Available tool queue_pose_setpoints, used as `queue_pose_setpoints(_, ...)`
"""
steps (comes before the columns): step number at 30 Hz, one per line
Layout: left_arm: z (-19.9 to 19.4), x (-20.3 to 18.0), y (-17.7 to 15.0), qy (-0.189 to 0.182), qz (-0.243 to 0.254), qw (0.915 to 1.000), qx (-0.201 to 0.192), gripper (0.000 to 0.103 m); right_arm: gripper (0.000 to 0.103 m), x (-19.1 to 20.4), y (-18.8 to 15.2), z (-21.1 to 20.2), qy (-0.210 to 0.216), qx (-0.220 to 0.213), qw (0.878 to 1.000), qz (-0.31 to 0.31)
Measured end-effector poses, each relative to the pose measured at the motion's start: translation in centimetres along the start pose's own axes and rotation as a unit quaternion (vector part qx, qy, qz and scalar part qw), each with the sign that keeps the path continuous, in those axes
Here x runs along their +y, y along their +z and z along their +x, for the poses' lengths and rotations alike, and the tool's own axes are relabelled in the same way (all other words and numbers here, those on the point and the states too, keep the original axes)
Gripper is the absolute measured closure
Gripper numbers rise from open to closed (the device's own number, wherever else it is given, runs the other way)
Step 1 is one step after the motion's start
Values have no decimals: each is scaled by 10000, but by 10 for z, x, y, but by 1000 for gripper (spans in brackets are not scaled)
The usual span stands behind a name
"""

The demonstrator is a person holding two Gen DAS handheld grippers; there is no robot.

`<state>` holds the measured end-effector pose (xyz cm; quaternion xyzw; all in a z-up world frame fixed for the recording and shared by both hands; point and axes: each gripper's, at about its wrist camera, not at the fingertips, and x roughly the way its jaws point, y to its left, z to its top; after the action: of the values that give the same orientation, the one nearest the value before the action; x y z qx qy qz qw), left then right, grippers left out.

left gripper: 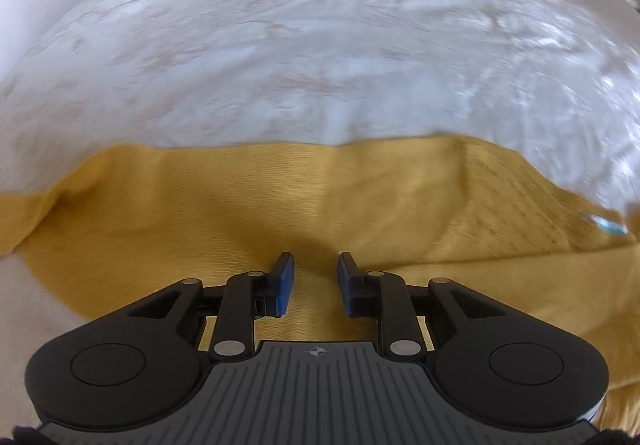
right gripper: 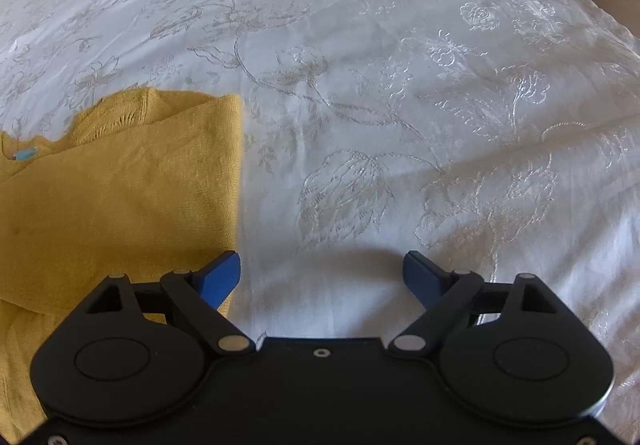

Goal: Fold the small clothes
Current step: 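Move the open left gripper to the cuff of the other sleeve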

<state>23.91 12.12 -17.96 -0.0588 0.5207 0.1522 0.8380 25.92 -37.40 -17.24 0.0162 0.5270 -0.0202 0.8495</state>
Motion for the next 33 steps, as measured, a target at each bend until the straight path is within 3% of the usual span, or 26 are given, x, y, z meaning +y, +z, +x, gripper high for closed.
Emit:
queue_pose_setpoints(6,-23,-7,-9,-327,91,9994,-103,78,14,15,22,-10,225,-530,9983,-50)
queue_pose_setpoints(10,-25,-26,-26,-638,334,9974,72,75,14,25,40,8,282,-489,9983,-146)
queue_pose_setpoints(13,-24,-33,-40,-707,400,9963,261,75,14,30,43,30,22,-177,9993,-327)
queue_pose_setpoints(20,-34,-33,-65,-673,450,9961,337,74,8,17,36,44,40,-38,9998,-210)
queue_pose_setpoints(25,-49,-28,-68,-762,471,9960,53,74,6,17,36,44,0,-37,9998,-220)
queue_pose_setpoints(29,-51,-31,-65,-582,645,9962,-26,73,6,18,36,36,-123,-32,9997,-191)
queue_pose_setpoints(33,-38,-29,-65,-269,568,9978,197,72,5,20,27,18,-118,7,9999,-96)
